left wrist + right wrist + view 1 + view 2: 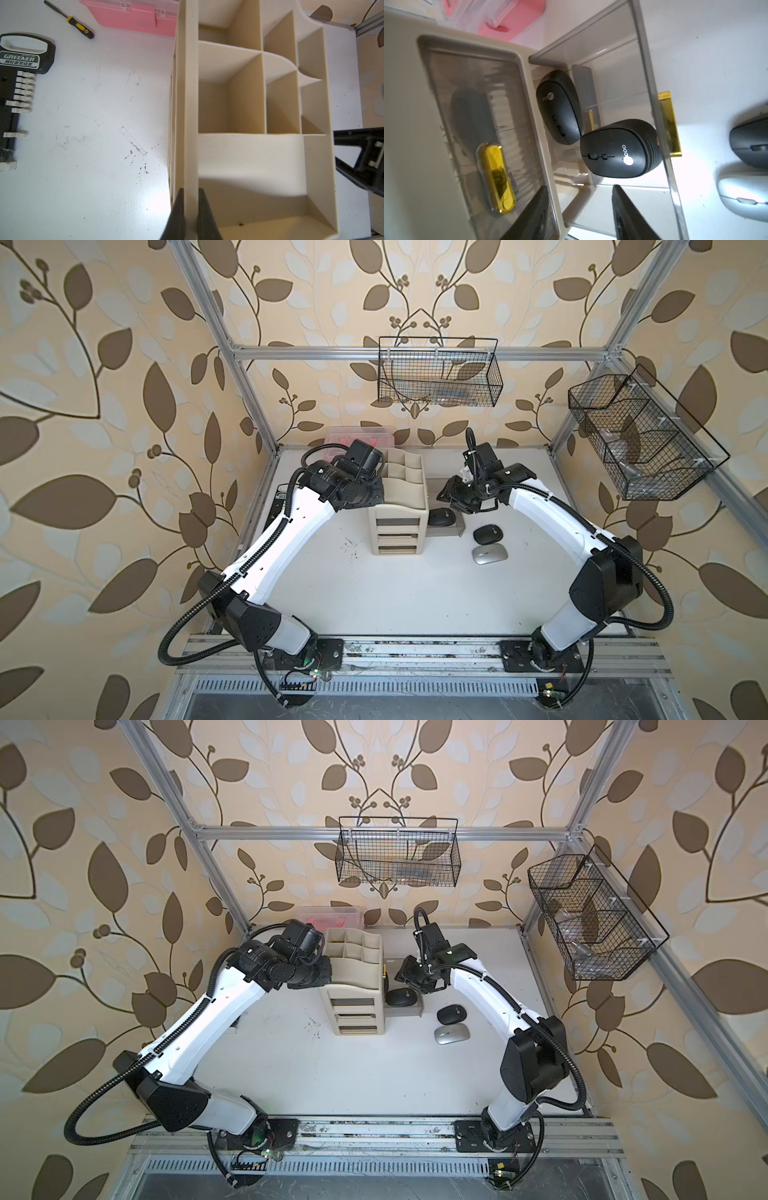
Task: Take the mice out of the drawer
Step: Pick up the mouse from the drawer.
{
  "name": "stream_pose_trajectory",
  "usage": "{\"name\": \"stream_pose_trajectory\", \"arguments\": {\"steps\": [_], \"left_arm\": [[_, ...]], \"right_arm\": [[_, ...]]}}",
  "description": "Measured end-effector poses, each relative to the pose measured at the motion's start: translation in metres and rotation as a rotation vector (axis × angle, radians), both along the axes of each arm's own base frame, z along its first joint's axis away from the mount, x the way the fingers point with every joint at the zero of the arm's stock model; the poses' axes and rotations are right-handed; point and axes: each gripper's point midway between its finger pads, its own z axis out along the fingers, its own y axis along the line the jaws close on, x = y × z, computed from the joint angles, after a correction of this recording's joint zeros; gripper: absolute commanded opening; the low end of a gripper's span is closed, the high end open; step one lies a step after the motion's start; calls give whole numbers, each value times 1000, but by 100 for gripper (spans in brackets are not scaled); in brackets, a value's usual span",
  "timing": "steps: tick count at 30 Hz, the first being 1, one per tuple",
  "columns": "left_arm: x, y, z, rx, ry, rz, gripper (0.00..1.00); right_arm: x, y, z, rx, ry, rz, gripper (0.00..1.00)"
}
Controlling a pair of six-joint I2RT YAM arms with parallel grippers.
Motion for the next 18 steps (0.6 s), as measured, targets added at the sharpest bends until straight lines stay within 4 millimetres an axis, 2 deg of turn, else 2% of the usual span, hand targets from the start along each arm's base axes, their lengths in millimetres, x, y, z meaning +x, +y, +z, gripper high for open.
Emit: {"name": "stream_pose_trajectory", "arguments": {"steps": [5,10,18], "left_arm": [[-1,0,0,-12,-6,5,0],[-2,-3,1,-20,-16,2,0],[-5,-2,-1,-26,-26,6,0]], "right_arm": [[-7,-12,-11,-41,61,-134,69],[-10,-14,-14,-55,91,-218,75],[-8,-2,-34,-88,153,-273,80]]}}
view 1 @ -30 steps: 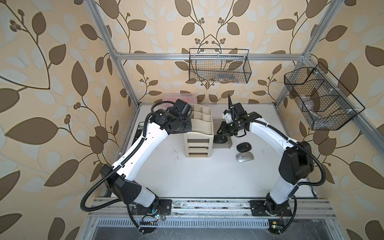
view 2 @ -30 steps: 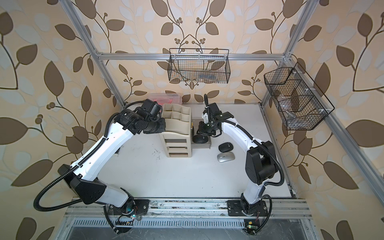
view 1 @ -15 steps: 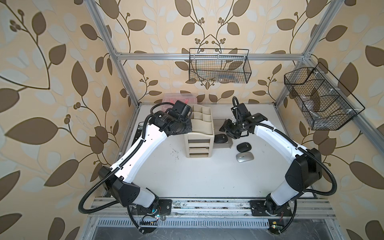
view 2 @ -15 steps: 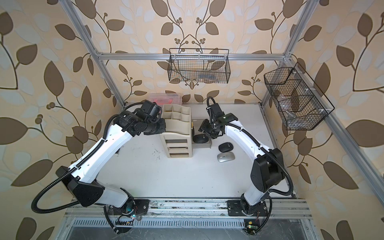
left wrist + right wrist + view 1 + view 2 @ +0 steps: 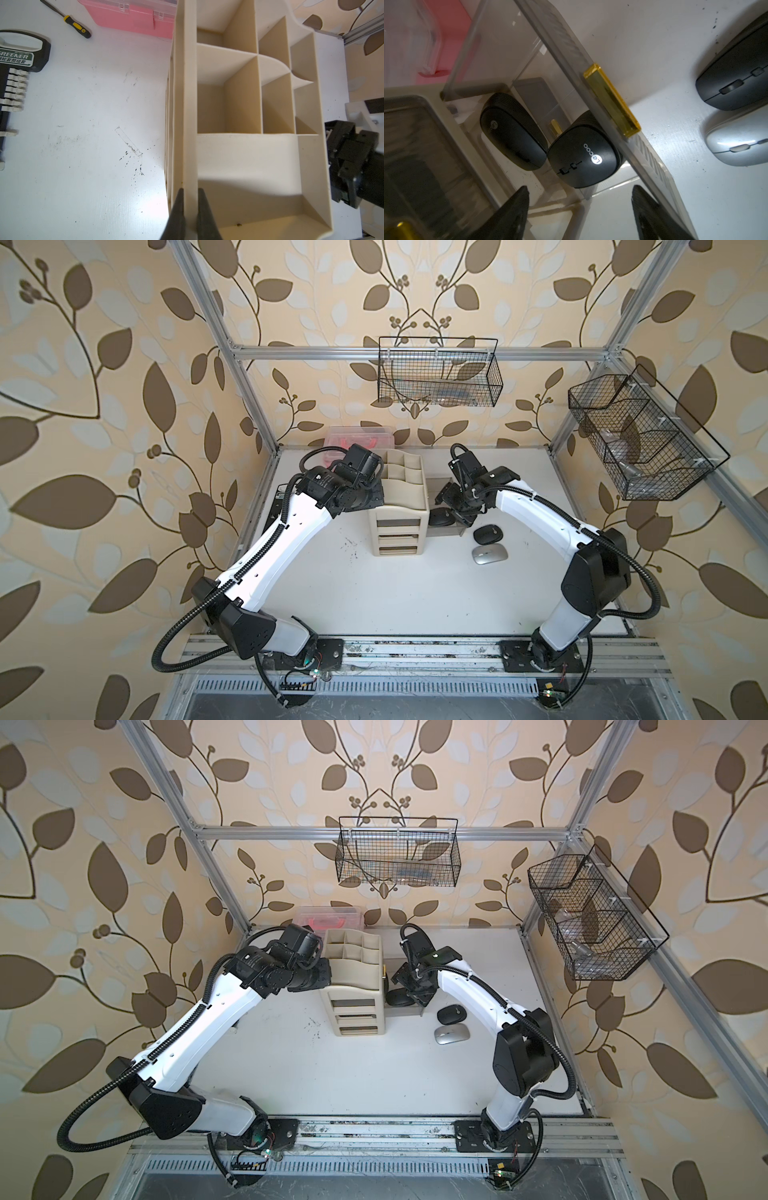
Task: Take the mice out of the drawer
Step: Pick up the mouse from the drawer.
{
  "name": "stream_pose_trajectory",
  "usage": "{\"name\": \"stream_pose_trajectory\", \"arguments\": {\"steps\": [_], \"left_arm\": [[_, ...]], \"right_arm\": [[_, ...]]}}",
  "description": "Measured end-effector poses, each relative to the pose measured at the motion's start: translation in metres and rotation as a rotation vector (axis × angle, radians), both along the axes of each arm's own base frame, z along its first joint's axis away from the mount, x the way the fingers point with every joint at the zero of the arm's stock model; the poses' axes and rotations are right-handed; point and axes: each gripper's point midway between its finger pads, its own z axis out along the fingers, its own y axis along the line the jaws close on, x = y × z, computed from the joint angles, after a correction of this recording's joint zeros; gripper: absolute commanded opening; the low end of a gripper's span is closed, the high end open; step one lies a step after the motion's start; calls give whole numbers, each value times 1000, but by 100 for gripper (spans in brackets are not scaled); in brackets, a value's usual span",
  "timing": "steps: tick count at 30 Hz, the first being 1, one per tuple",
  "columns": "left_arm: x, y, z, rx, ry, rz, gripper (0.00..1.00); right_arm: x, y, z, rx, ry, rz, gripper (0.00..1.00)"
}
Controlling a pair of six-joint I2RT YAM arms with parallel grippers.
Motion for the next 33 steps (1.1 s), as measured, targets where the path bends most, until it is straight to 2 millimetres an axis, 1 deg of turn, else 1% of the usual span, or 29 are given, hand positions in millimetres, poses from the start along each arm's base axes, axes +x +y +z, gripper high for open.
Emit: {"name": "stream_pose_trajectory", "arguments": {"steps": [3,8,13,21,24,28,33], "left_arm": [[0,-1,1,-6,-3,2,0],[1,-3,2,-9,-9,-3,0],[1,-3,1,-10,-9,-3,0],[0,-2,1,-9,-9,2,0],[-1,-1,0,-8,-9,5,0],[-1,0,1,-10,-11,9,0],[-1,0,1,-11,-12,9,0]], "right_arm": [[0,2,-8,-4,22,-16,82],[5,5,-11,-7,35,-37,83],[10,8,-18,-13,56,-51,84],[24,10,-17,-40,56,-64,78],[29,10,-15,-49,53,-62,77],[29,11,-9,-51,50,-54,79],[23,8,-10,-67,72,-45,82]]}}
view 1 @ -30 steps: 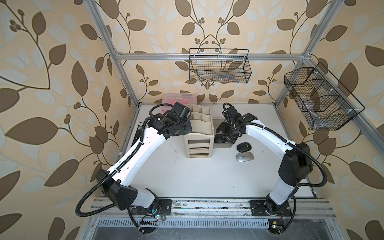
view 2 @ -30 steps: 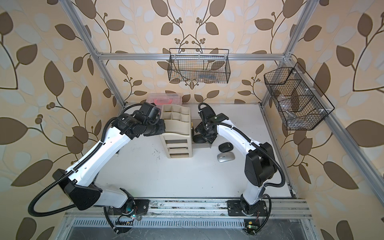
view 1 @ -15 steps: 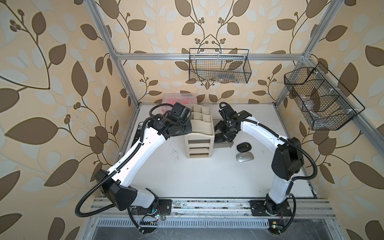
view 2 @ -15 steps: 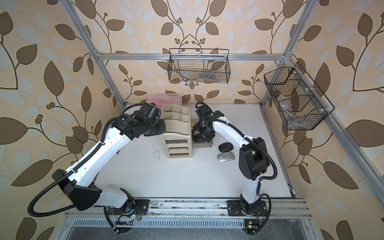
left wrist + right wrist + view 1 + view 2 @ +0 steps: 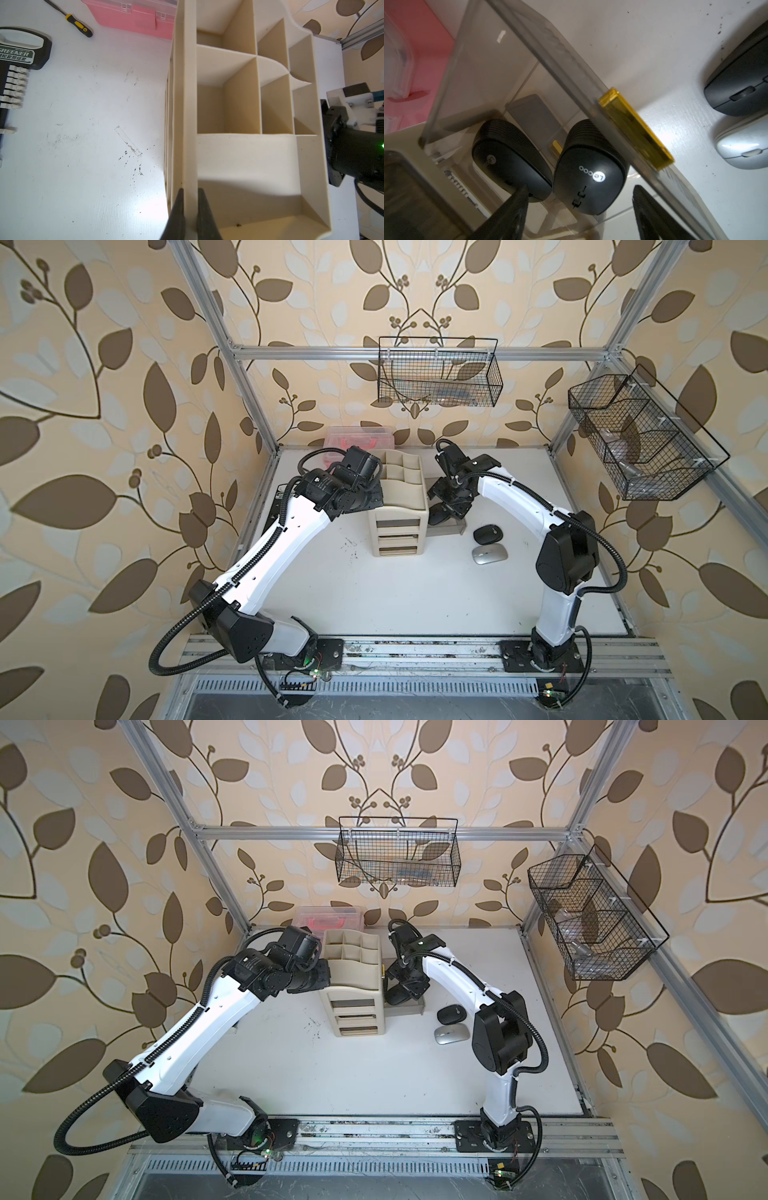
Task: Take the mice out of the drawer
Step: Pick up the mouse from the drawer.
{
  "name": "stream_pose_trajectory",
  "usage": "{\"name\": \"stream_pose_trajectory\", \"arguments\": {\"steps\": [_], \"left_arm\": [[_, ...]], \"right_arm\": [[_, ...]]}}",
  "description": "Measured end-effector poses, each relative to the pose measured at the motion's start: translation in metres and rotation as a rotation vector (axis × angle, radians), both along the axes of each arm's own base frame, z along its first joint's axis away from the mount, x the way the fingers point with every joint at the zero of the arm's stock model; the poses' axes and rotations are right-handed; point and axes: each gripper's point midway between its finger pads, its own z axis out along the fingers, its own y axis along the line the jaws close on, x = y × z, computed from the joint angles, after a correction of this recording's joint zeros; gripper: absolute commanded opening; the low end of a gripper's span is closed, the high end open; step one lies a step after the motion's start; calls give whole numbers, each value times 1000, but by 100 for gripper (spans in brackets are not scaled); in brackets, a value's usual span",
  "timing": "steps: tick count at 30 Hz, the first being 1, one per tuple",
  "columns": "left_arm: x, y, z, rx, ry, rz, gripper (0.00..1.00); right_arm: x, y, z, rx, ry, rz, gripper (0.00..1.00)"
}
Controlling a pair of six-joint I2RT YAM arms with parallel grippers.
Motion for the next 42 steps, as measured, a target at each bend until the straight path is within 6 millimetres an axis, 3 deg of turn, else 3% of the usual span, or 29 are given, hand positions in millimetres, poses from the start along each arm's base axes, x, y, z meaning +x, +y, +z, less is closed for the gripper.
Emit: {"name": "stream_pose_trajectory", "arguments": {"steps": [7,17,24,32,42], "left_arm": [[0,0,0,-1,-1,0,0],[0,0,0,-3,-4,0,0],[0,0,0,-4,-4,0,0],[1,-1,1,-6,-7,0,0],[0,0,1,-5,-6,0,0]], "right_arm": [[-2,0,-3,-3,13,4,83],[9,8,-22,-18,46,8,82],[10,7,-25,-29,50,14,75],[15,7,-28,-52,48,22,77],[21,7,-32,-92,44,48,68]]}}
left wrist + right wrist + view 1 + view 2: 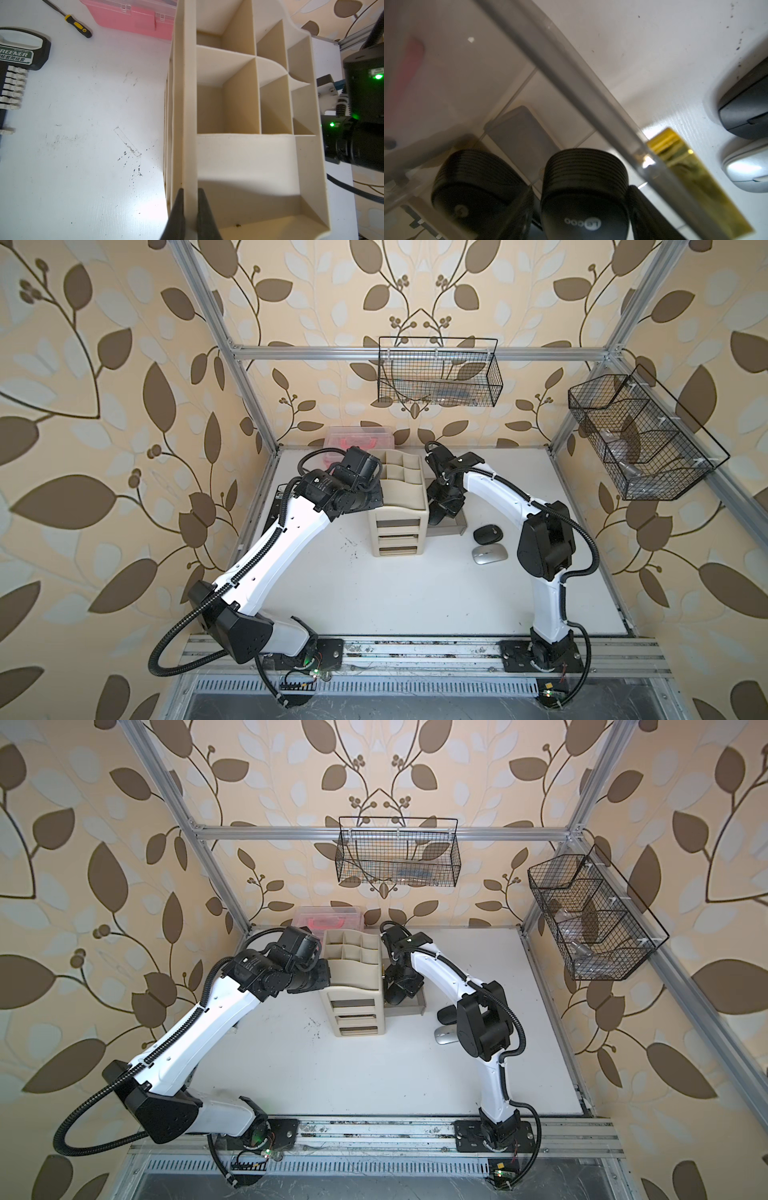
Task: Take the mice out of the drawer
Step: Pick up the mouse from the drawer.
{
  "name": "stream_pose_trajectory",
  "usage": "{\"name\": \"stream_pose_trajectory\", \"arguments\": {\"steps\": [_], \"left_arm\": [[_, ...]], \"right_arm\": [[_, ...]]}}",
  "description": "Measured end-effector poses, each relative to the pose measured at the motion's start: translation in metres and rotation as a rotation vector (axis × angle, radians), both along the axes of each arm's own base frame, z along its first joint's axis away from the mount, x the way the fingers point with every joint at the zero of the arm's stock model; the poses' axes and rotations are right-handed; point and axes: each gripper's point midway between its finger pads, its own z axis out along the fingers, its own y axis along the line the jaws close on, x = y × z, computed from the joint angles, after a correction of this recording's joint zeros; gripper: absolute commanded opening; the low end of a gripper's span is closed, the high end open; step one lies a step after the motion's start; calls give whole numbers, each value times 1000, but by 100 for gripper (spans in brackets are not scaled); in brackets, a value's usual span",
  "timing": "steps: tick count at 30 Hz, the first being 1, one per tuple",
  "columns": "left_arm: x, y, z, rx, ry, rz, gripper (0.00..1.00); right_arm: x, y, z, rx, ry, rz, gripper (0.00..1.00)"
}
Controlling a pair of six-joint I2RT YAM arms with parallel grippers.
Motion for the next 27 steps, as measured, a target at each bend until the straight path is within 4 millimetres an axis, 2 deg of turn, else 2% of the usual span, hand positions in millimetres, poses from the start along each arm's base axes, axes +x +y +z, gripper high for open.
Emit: {"name": "stream_pose_trajectory", "arguments": {"steps": [3,12,23,27], "left_arm": [[0,0,0,0,0,0,0],[0,1,0,3,1,1,0],[0,3,-1,17,-1,10,0],[0,4,0,17,-3,15,0]], "right_arm": [[1,0,-1,-14,-6,14,63],[7,-1,5,-41,-31,41,59],[10,-5,11,-100,-64,95,59],[13,-5,22,-113,-87,129,59]]}}
